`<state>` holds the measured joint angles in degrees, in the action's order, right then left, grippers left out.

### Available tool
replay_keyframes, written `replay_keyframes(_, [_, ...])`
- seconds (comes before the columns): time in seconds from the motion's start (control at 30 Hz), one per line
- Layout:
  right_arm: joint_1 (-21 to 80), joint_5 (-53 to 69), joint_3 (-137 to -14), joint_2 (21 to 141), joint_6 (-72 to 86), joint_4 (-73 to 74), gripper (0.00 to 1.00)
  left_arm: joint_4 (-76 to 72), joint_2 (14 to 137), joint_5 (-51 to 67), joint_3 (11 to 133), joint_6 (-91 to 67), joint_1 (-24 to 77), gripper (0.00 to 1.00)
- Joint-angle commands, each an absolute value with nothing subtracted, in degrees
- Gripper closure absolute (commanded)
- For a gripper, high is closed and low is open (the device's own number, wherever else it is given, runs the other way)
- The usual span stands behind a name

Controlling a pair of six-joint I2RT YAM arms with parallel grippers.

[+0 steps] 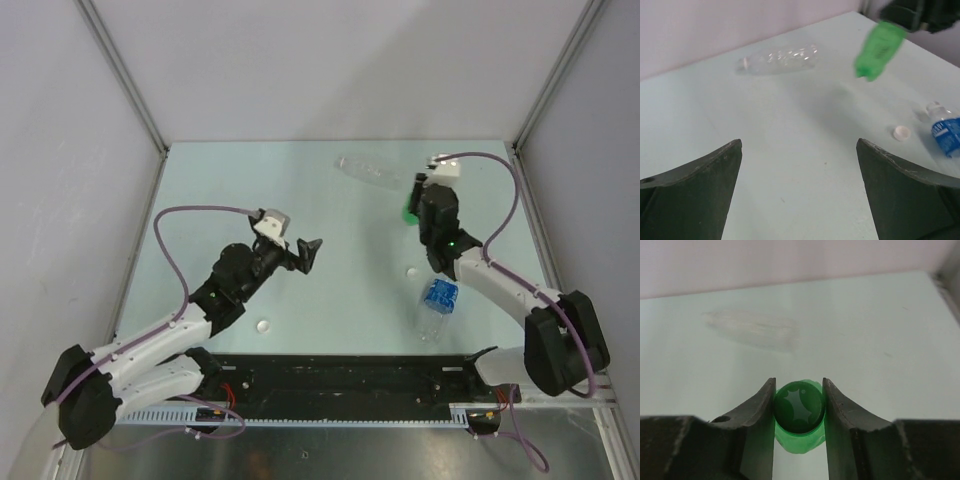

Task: Screw on the bottle caps
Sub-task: Place the plastic bottle at the center of the board.

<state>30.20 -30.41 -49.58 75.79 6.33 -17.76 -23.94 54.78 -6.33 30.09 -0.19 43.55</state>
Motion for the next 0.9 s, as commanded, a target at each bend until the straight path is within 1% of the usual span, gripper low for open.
replay_keyframes(0.0, [21.2,-33.6,-45.7,78.0,7.9,-21.8,0.80,-25.8,53.6,-8.4,27.7,-13.0,38.0,0.01])
replay_keyframes(0.1, [17.9,-36.5,-42.9,79.0,7.8,-24.3,0.78,-24.6,52.9,-9.8,27.2,-14.7,36.3,0.00])
replay_keyframes(0.27, [14.4,-37.7,-39.4,80.5,8.0,-26.9,0.75,-22.9,51.3,-12.3,26.7,-16.5,35.5,0.00])
replay_keyframes(0.5, [12.1,-37.9,-37.1,81.3,12.0,-25.8,0.57,-22.4,50.4,-12.0,27.0,-16.2,35.4,0.01])
replay_keyframes(0.57, [12.0,-37.9,-36.8,80.5,12.8,-25.1,0.46,-22.2,50.5,-12.4,27.0,-16.5,35.4,0.01])
replay_keyframes(0.67, [11.8,-37.4,-36.6,78.3,13.7,-23.7,0.26,-21.8,50.5,-13.4,27.0,-17.0,35.4,0.01])
replay_keyframes(0.77, [11.9,-36.4,-36.6,75.7,13.7,-22.4,0.14,-21.6,50.5,-14.6,26.9,-17.9,35.4,0.00])
replay_keyframes(0.83, [11.8,-36.1,-36.7,73.7,14.0,-21.3,0.05,-21.4,50.6,-14.9,27.0,-18.1,35.4,0.01])
replay_keyframes(0.87, [11.8,-36.1,-36.7,72.7,13.9,-20.9,0.03,-21.4,50.7,-14.9,27.0,-18.2,35.4,0.00])
